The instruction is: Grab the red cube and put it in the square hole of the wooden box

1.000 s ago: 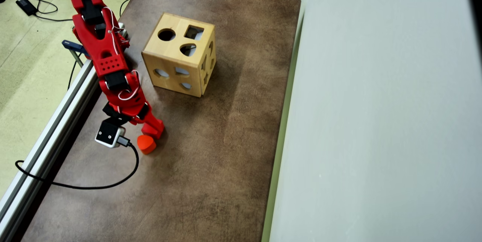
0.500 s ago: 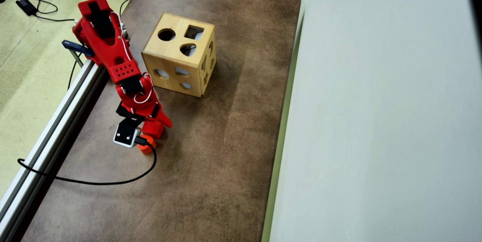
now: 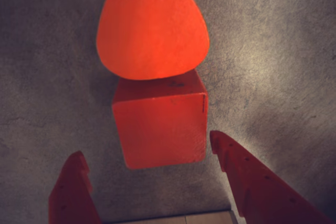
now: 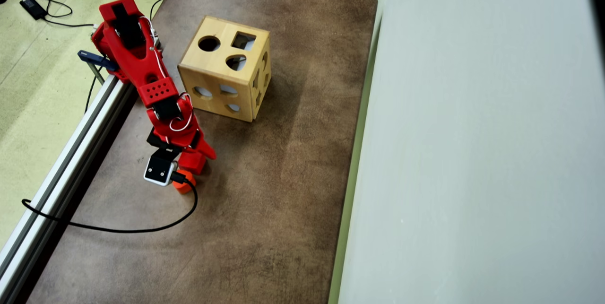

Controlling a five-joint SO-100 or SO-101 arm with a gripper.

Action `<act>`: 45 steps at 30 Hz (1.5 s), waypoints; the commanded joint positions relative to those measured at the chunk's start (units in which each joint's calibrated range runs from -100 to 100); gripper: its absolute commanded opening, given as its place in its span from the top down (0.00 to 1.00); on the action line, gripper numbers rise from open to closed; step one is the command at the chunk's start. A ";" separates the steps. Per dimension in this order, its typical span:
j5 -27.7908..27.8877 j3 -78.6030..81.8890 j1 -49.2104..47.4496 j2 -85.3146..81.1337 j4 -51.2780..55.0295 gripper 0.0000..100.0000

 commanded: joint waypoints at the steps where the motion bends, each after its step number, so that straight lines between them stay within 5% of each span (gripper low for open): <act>1: -0.15 -2.15 1.33 -1.09 0.22 0.64; 10: -0.15 -2.33 1.33 -0.92 -0.58 0.67; 22: -0.20 -2.33 0.44 -0.75 -0.66 0.98; 45: -0.20 -1.34 0.51 -23.00 6.73 0.98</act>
